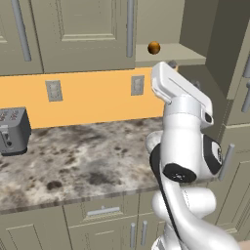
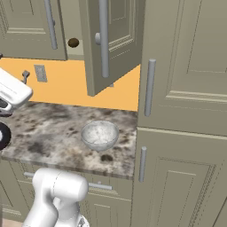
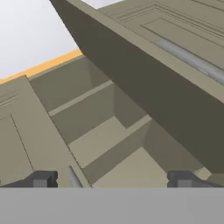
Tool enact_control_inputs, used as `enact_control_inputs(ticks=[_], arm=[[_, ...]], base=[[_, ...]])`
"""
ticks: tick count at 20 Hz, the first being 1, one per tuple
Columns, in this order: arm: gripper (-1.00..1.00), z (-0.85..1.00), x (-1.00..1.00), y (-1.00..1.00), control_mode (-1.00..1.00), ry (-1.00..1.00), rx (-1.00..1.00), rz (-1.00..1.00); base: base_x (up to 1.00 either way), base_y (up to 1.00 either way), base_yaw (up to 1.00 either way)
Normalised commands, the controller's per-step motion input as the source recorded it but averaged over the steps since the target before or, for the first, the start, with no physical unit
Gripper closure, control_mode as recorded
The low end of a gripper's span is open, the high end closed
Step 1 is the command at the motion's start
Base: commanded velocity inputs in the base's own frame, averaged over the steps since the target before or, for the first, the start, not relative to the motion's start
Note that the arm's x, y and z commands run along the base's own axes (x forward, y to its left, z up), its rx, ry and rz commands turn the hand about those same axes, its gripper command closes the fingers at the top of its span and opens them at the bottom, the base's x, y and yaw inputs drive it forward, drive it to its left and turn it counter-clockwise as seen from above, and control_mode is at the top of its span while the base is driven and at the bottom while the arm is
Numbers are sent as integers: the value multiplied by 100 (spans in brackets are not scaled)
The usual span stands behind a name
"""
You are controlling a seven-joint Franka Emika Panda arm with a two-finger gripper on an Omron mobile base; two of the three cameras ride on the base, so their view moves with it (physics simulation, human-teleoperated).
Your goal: Open the cabinet. Pick the kiwi and mango from the cabinet and place them into the bowl. Then close the cabinet.
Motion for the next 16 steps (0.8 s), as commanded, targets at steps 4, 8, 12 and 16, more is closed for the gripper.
enact_control_inputs(ticks=[4,8,12,16], arm=[[-100,-26,0,-1,-100,-3,-20,6],[-100,-26,1,-6,-100,0,-20,3],[-100,-16,24,-12,-100,0,-13,0],[-100,-7,46,-5,-100,0,-9,0]], base=[[0,0,0],[0,0,0],[0,0,0],[0,0,0]])
